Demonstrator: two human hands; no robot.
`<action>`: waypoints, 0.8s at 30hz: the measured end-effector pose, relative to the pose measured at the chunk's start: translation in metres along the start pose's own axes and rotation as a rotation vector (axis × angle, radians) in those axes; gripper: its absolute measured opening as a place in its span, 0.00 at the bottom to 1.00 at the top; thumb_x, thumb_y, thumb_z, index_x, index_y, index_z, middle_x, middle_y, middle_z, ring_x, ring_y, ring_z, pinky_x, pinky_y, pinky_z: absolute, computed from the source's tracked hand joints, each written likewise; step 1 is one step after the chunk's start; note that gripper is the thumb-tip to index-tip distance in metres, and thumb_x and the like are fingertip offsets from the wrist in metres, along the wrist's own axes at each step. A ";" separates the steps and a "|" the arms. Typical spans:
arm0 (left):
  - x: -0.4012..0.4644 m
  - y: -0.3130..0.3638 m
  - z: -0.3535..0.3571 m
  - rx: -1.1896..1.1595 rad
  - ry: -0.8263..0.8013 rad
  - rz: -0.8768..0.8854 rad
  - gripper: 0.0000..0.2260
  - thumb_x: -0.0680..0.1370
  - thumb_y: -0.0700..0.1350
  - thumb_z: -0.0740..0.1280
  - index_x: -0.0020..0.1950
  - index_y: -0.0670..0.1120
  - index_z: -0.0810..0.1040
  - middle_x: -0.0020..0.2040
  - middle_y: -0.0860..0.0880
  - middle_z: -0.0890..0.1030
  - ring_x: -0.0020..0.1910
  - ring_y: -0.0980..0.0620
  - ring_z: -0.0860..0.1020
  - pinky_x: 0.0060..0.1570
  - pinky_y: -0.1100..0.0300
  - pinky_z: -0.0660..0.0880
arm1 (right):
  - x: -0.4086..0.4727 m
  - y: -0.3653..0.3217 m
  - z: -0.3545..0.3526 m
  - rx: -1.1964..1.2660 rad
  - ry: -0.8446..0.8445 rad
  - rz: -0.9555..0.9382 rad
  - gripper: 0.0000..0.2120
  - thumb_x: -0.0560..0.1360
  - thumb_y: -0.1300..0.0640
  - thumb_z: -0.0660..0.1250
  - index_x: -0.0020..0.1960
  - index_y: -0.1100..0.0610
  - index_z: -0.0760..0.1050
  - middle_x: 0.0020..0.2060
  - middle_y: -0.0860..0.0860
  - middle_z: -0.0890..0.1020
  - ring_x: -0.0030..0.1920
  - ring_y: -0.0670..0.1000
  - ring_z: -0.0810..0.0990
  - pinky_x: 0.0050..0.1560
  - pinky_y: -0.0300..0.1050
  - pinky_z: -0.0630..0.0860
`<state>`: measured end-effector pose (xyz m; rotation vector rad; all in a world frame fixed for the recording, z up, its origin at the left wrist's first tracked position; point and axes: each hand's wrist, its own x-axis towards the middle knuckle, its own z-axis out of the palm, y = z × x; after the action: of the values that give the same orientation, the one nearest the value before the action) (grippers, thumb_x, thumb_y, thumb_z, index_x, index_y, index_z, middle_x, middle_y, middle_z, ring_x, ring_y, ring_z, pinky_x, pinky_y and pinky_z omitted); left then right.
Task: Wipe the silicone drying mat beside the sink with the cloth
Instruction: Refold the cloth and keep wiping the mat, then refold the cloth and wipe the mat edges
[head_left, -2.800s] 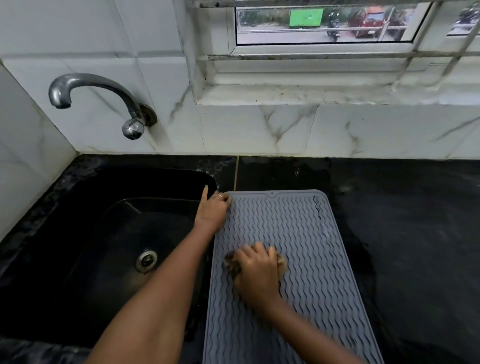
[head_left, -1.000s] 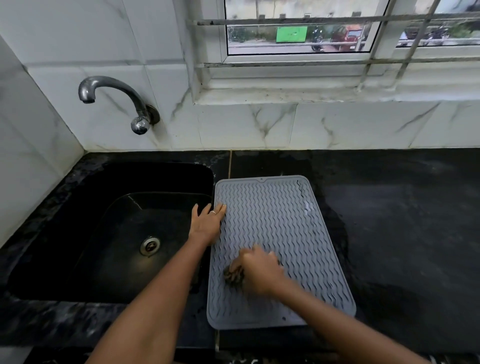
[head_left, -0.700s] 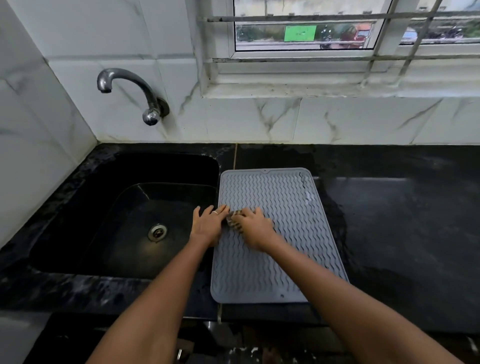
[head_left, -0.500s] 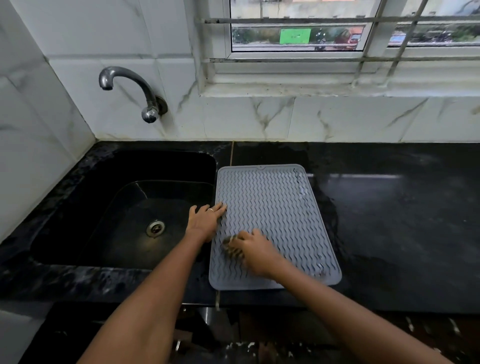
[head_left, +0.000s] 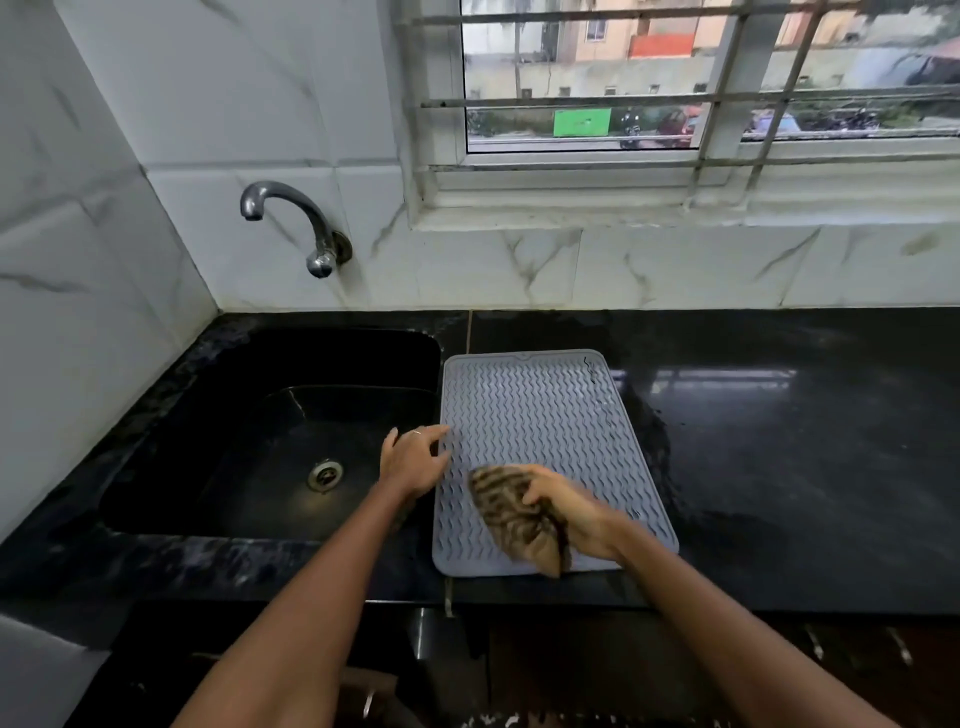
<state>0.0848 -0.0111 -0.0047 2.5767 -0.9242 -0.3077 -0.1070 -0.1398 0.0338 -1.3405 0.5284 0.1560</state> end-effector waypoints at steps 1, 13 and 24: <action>0.001 0.003 -0.005 -0.163 -0.019 -0.034 0.17 0.80 0.50 0.61 0.68 0.49 0.74 0.69 0.50 0.74 0.70 0.51 0.69 0.74 0.51 0.53 | 0.003 -0.001 -0.005 0.158 0.053 0.013 0.17 0.75 0.64 0.57 0.61 0.56 0.74 0.51 0.57 0.83 0.50 0.55 0.81 0.47 0.48 0.79; 0.008 0.054 -0.022 -0.796 -0.408 -0.057 0.10 0.74 0.55 0.70 0.45 0.49 0.79 0.50 0.51 0.82 0.54 0.53 0.78 0.50 0.59 0.70 | 0.013 -0.016 -0.014 0.526 0.104 0.024 0.19 0.81 0.53 0.52 0.58 0.62 0.77 0.49 0.60 0.85 0.48 0.57 0.82 0.46 0.52 0.78; 0.018 0.070 -0.031 -0.820 -0.340 -0.073 0.25 0.69 0.69 0.65 0.44 0.47 0.77 0.41 0.46 0.80 0.40 0.50 0.77 0.41 0.57 0.72 | 0.019 -0.036 -0.027 -0.122 0.249 -0.186 0.24 0.71 0.42 0.69 0.63 0.50 0.69 0.56 0.48 0.78 0.55 0.49 0.76 0.51 0.45 0.70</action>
<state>0.0696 -0.0635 0.0516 1.8201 -0.6168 -0.9444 -0.0830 -0.1775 0.0531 -1.5305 0.6065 -0.1349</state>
